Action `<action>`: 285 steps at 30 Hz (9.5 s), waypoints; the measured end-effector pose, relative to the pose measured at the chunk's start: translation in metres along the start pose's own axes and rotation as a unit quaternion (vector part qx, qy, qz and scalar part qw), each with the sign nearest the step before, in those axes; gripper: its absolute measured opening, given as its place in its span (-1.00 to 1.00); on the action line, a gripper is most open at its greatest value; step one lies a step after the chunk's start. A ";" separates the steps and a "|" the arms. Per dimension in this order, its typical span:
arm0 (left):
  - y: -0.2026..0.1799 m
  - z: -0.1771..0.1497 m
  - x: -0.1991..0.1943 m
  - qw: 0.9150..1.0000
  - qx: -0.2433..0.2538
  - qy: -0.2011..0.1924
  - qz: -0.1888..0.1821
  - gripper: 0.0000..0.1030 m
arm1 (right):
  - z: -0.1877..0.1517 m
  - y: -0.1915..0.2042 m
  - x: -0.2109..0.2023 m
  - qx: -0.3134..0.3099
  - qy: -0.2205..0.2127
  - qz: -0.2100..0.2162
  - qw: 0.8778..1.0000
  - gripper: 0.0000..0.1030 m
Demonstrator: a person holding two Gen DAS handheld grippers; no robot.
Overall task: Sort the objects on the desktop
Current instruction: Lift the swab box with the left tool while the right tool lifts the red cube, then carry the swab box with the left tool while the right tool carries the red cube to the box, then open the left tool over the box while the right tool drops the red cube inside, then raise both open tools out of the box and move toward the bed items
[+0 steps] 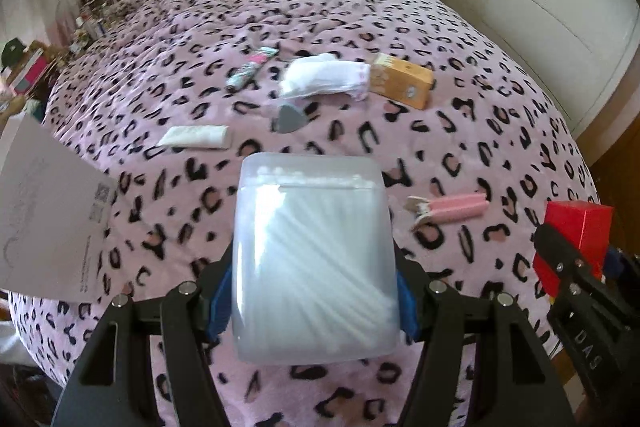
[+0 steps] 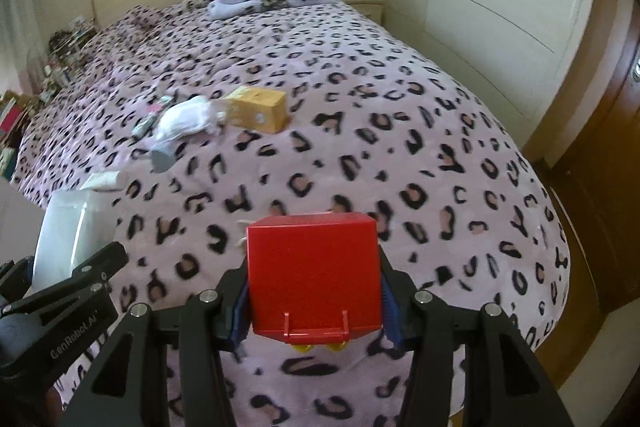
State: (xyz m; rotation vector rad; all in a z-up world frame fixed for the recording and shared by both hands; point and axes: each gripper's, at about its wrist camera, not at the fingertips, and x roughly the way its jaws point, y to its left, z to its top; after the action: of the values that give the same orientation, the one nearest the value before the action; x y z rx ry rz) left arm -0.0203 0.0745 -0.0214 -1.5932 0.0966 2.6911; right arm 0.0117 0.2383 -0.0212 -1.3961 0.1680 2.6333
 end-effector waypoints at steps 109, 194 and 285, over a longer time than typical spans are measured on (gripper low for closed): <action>0.408 -0.014 -0.084 0.964 -0.257 -0.042 0.044 0.27 | 0.063 0.498 -0.058 -0.284 0.069 0.268 0.918 0.02; 0.423 -0.017 -0.076 0.952 -0.303 0.006 0.040 0.27 | 0.067 0.505 -0.040 -0.367 0.132 0.205 0.898 0.02; 0.140 -0.003 0.086 0.992 -0.123 0.023 -0.012 0.63 | 0.011 -0.019 0.157 0.312 0.149 -0.013 0.938 0.02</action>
State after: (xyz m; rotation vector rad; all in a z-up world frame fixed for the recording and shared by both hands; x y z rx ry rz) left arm -0.0647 -0.0669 -0.0914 -1.7039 -0.2629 2.7374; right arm -0.0803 0.2725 -0.1453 -1.5056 0.9195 2.0374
